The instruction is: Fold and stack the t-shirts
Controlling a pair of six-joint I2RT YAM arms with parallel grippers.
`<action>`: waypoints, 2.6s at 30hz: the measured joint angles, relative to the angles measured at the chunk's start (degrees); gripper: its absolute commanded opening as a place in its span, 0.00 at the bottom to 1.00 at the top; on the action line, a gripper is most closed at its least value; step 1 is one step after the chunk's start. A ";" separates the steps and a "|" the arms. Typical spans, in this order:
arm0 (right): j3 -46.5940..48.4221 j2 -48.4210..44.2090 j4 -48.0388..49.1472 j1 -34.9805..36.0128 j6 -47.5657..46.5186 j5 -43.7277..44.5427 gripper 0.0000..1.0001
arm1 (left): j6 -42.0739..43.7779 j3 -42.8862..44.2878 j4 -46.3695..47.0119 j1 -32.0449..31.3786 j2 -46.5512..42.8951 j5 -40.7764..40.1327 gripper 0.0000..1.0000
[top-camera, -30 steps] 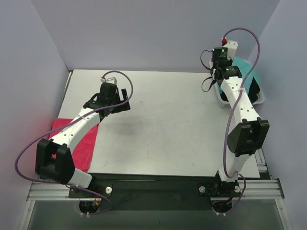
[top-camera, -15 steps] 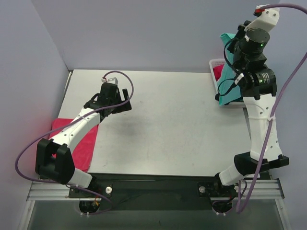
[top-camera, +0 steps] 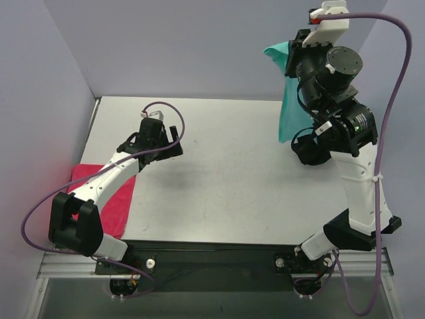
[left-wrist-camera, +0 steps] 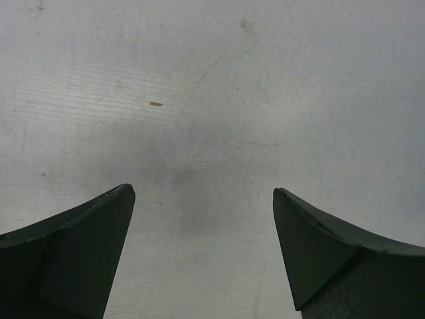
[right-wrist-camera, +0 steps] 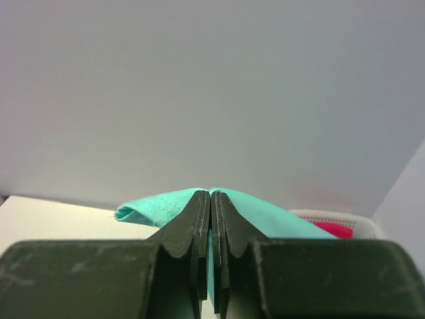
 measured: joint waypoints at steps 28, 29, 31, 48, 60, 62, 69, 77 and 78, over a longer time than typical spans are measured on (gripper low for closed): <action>-23.52 -9.14 12.09 26.97 -11.74 -3.82 0.00 | -1.77 -1.22 0.87 0.00 -0.66 0.33 0.96; -27.12 -9.18 13.42 26.12 -11.76 -1.92 0.00 | -1.81 -1.46 0.85 0.00 -0.70 0.09 0.96; -34.29 -8.66 15.43 23.32 -10.71 1.86 0.00 | -1.99 -1.88 0.83 0.00 -0.92 -0.52 0.96; -52.41 4.92 13.79 5.29 11.23 9.99 0.61 | -3.02 -5.33 0.79 -0.11 -4.59 -2.62 0.96; -56.02 -0.50 -1.75 -5.07 26.75 14.51 0.72 | -3.08 -7.41 1.27 -2.45 -4.59 -2.58 0.95; -59.39 -3.98 -4.02 -8.37 29.59 14.78 0.72 | -3.30 -8.24 1.36 -3.39 -4.42 -2.62 0.95; -70.62 -5.44 -9.20 -13.75 35.41 12.41 0.73 | -4.90 -11.56 1.86 -6.47 -1.36 -3.91 0.93; -73.92 0.55 -6.64 -21.09 36.61 8.46 0.72 | -6.21 -14.82 4.13 -7.13 0.83 -4.15 0.93; -73.83 1.70 -5.99 -21.88 36.61 8.07 0.71 | -6.25 -14.97 4.48 -7.15 0.98 -4.13 0.93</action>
